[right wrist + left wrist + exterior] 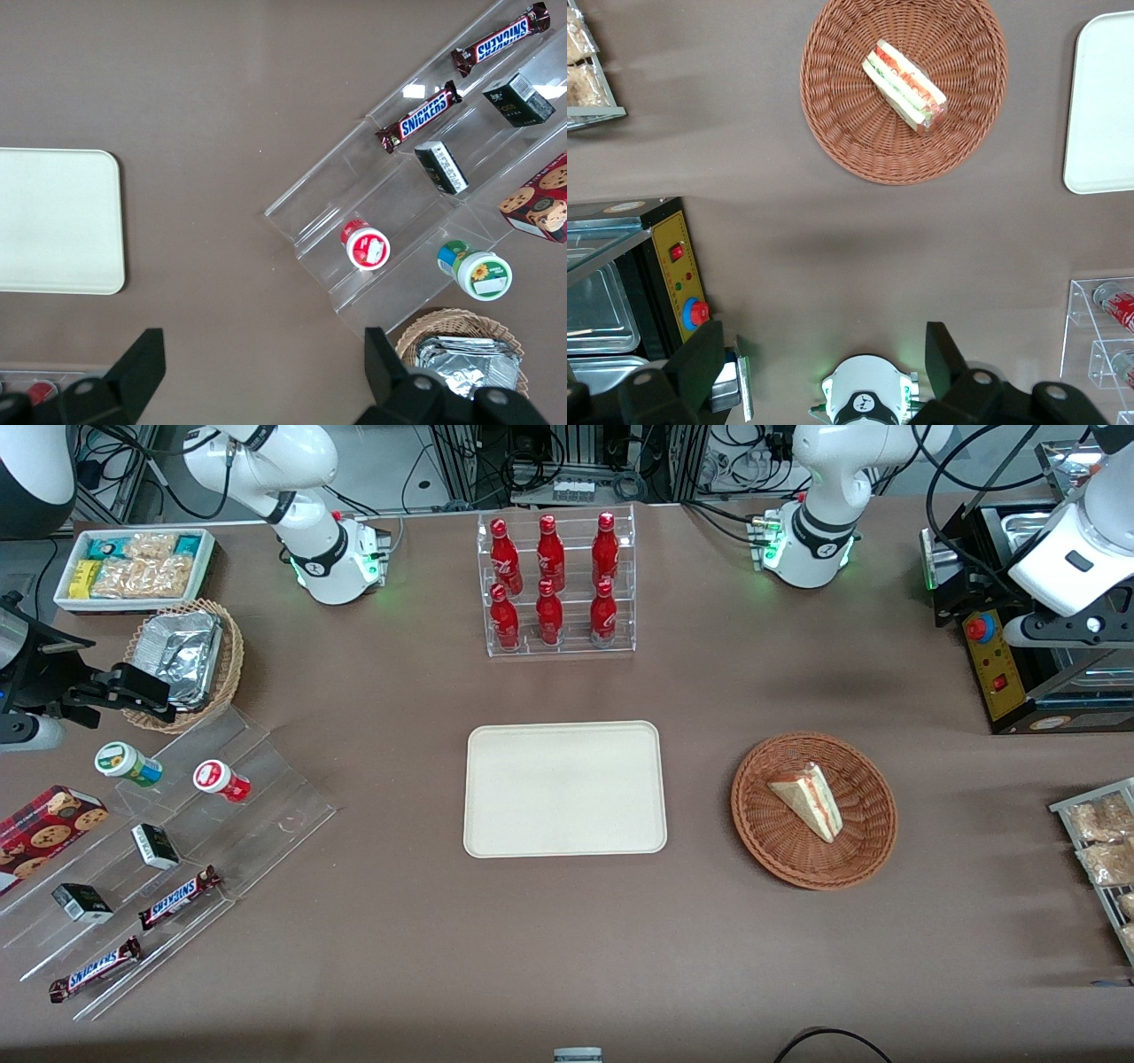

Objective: Place sandwich from basket to tray
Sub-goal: 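Move the left gripper over the wrapped sandwich in the wicker basket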

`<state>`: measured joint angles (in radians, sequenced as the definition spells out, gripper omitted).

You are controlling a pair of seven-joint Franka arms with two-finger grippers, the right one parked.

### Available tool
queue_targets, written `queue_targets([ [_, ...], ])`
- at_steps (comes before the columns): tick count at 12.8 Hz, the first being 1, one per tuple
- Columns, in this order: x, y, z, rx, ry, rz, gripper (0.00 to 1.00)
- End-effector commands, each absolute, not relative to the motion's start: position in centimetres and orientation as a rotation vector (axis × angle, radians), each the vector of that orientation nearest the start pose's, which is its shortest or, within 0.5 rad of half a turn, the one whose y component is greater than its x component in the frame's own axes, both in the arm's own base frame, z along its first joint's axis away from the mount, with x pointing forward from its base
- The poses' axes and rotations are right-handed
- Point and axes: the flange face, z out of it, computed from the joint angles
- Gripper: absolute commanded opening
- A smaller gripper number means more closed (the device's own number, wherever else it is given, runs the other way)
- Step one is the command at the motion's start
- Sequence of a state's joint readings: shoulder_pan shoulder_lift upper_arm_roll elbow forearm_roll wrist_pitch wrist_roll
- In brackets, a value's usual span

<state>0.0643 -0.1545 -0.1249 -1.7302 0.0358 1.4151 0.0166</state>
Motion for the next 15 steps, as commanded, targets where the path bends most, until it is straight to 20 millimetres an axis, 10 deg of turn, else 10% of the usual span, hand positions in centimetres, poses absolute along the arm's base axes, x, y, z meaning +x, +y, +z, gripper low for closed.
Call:
queue_targets([
  [1, 49.1, -3.3, 62.3, -3.093, 0.100, 0.243, 1.00],
  [7, 52.9, -2.8, 57.7, -3.081, -0.026, 0.276, 1.00],
  [15, 61.1, -3.1, 43.2, -3.010, -0.756, 0.197, 1.00],
])
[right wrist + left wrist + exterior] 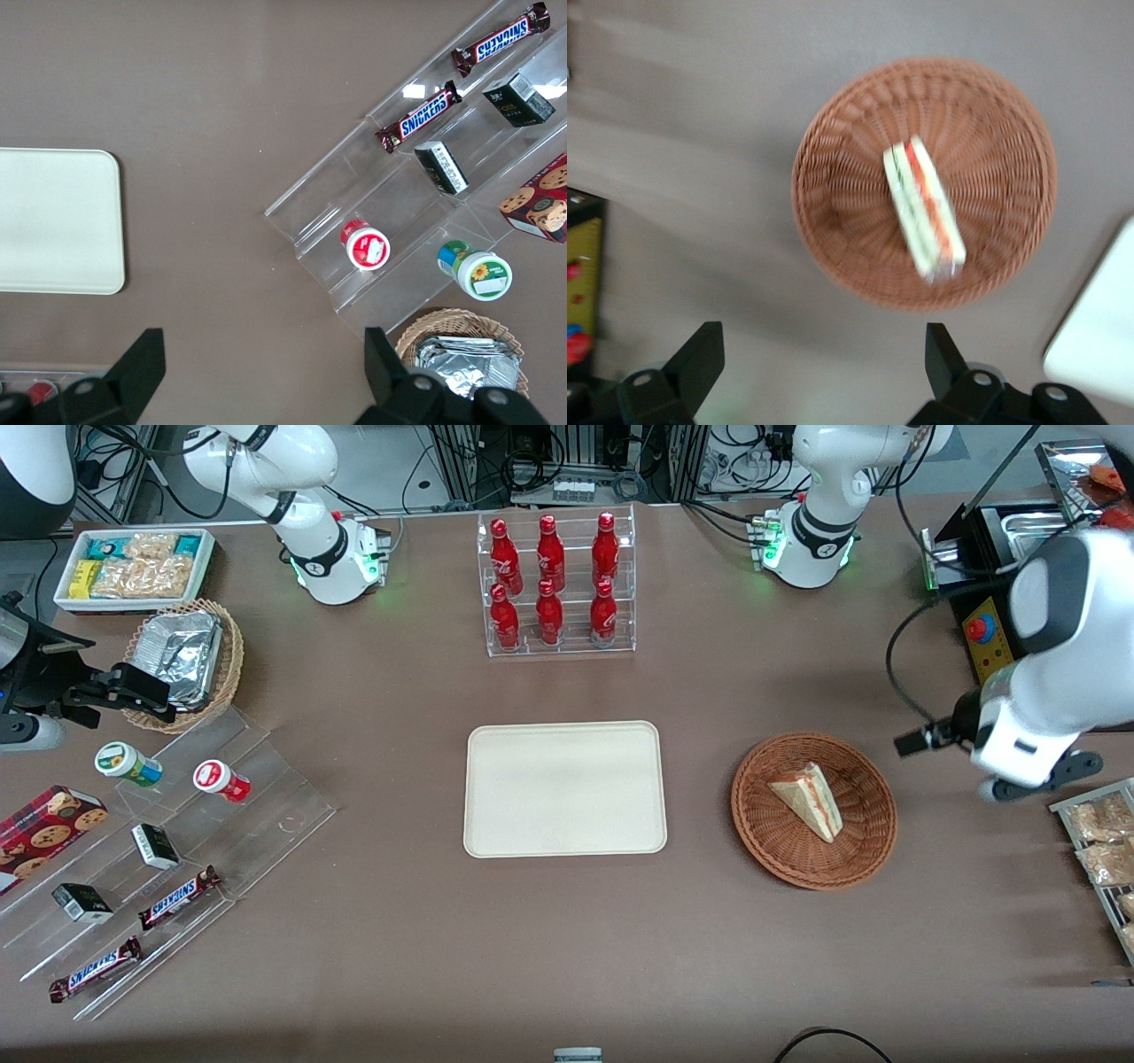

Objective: Place sandwich from basket to tray
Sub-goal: 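Move the left gripper over the wrapped sandwich in the wicker basket, then lower the left gripper onto the sandwich and close on it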

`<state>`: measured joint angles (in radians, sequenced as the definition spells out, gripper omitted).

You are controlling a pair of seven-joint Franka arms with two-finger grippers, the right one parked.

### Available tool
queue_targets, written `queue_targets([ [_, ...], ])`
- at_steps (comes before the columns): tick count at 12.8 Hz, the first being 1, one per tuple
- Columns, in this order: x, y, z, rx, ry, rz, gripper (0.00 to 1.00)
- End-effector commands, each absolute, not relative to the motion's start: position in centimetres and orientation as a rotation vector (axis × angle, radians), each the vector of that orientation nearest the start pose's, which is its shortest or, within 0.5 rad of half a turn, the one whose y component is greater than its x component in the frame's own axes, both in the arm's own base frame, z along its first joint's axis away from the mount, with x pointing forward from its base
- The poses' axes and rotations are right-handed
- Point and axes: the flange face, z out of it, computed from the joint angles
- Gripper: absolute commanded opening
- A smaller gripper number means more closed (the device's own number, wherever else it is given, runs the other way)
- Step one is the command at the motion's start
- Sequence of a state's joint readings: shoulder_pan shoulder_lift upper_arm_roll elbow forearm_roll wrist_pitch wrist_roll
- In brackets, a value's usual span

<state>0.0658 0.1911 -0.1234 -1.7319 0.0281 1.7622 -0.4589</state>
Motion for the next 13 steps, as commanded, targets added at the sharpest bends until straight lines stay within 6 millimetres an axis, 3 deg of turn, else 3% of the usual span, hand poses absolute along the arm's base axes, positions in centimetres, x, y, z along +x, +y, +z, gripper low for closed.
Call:
queue_targets([
  [1, 61.5, -4.3, 42.2, -3.001, -0.804, 0.183, 1.00],
  [4, 62.1, -7.1, 39.2, -2.929, -1.034, 0.163, 1.00],
  [8, 60.4, -10.1, 34.1, -2.872, -1.193, 0.104, 1.00],
  [13, 57.8, -10.3, 30.1, -2.824, -1.261, 0.060, 1.00],
])
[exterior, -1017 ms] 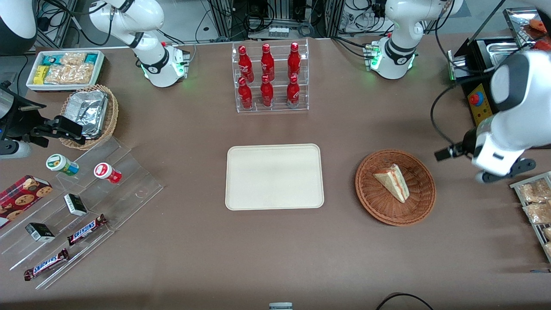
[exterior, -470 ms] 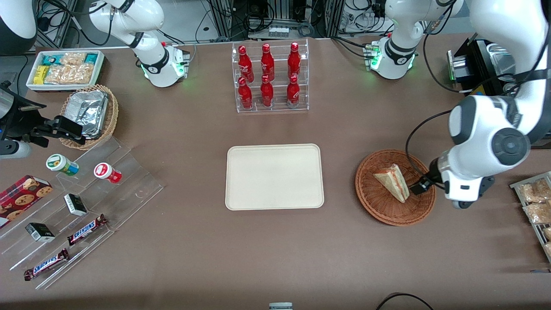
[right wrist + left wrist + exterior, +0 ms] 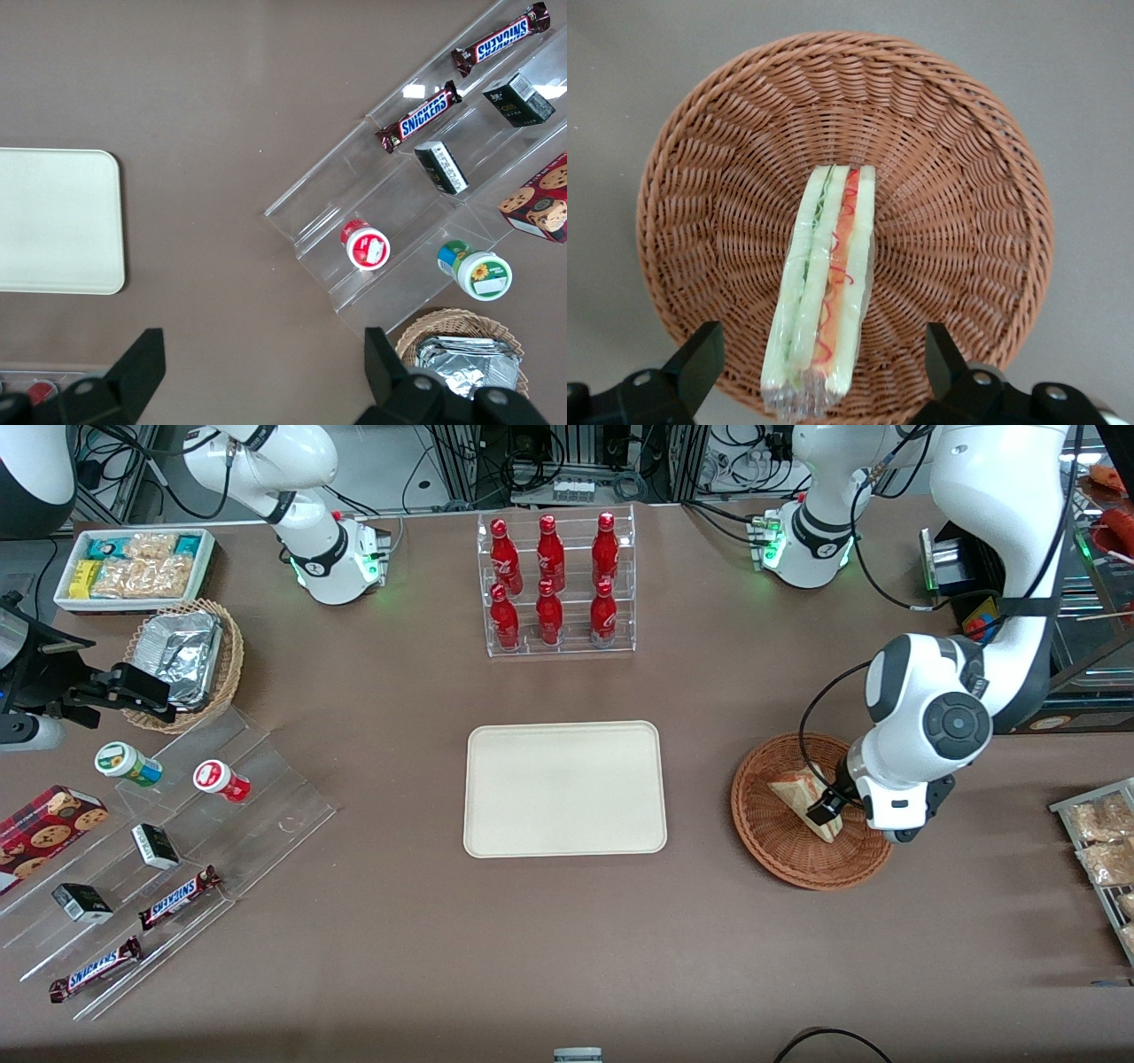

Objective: Place sandwich from basket to tray
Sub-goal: 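Lower the left gripper onto the sandwich and close on it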

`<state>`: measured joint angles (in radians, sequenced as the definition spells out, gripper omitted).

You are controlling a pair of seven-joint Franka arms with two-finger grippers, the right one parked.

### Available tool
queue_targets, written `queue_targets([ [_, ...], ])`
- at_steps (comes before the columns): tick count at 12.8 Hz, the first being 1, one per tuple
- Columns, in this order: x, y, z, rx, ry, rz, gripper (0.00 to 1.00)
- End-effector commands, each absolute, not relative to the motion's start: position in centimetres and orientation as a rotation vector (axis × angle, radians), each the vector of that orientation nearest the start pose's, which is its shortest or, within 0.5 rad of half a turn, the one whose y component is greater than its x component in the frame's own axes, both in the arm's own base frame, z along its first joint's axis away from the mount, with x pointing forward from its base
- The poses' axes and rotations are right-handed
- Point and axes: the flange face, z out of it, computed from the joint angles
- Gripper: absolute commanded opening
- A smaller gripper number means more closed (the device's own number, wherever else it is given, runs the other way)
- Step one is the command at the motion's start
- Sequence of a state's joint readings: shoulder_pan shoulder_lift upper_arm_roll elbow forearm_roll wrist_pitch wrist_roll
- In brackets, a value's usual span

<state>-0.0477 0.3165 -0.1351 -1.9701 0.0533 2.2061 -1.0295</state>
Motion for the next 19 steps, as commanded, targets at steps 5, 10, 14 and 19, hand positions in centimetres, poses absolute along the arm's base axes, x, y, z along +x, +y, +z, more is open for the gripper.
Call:
queue_targets([
  [5, 57.3, -10.4, 28.7, -2.818, -1.277, 0.012, 1.00],
  [10, 57.2, -11.7, 27.7, -2.836, -1.262, 0.011, 1.00],
  [14, 56.8, -13.8, 26.5, -2.844, -1.254, 0.012, 0.99],
  [19, 56.4, -13.6, 26.1, -2.832, -1.209, 0.008, 0.75],
])
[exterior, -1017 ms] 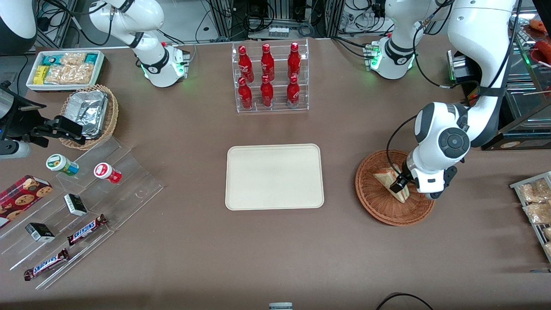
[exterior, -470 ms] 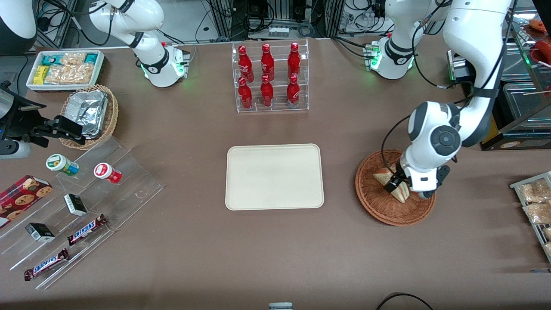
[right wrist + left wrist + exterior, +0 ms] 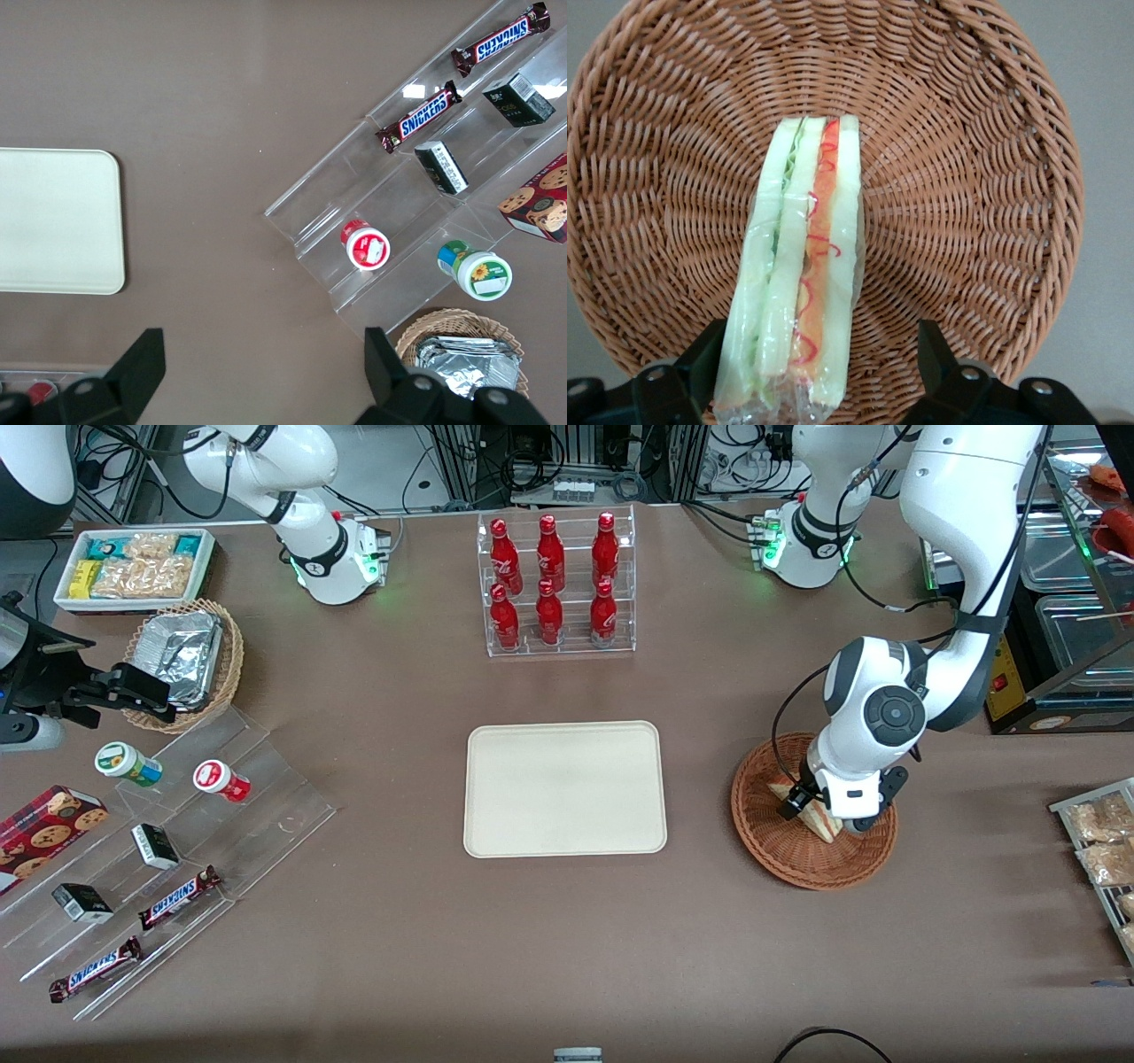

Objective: Place sandwich from basket to tray
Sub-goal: 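Lower the left gripper onto the sandwich and close on it, then lift the sandwich and carry it over the cream tray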

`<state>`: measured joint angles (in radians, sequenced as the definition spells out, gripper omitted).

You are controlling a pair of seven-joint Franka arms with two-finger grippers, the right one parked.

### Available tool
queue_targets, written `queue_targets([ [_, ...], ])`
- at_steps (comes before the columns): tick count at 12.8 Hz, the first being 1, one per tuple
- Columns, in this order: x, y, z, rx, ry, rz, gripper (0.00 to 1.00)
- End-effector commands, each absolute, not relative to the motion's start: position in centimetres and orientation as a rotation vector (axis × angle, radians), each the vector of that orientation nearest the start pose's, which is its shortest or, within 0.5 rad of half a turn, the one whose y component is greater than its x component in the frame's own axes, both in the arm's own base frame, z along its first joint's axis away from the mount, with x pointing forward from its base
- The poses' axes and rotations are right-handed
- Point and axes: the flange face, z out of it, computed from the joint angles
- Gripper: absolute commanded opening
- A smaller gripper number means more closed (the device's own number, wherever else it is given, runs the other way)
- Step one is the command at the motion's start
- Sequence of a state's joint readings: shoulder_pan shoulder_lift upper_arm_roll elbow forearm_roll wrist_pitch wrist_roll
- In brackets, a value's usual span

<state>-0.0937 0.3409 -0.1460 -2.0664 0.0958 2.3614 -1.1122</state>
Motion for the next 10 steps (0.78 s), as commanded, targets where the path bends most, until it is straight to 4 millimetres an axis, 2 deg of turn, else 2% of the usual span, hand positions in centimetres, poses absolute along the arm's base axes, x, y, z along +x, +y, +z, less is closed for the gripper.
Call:
queue_targets([
  [1, 56.1, -13.4, 25.7, -2.826, -1.196, 0.013, 0.50],
  [2, 56.1, -13.4, 25.8, -2.826, -1.188, 0.009, 0.28],
  [3, 56.1, -13.4, 25.9, -2.824, -1.185, 0.011, 0.15],
  [4, 56.1, -13.4, 25.9, -2.825, -1.181, 0.013, 0.08],
  [5, 56.2, -13.3, 26.1, -2.818, -1.168, 0.020, 0.07],
  [6, 56.7, -13.3, 27.4, -2.799, -1.122, 0.015, 0.07],
  [7, 57.8, -13.2, 29.5, -2.764, -1.101, 0.046, 0.07],
  [8, 58.9, -13.4, 32.5, -2.733, -1.058, 0.104, 0.07],
  [10, 59.9, -15.7, 38.6, -2.736, -0.907, 0.186, 0.07],
])
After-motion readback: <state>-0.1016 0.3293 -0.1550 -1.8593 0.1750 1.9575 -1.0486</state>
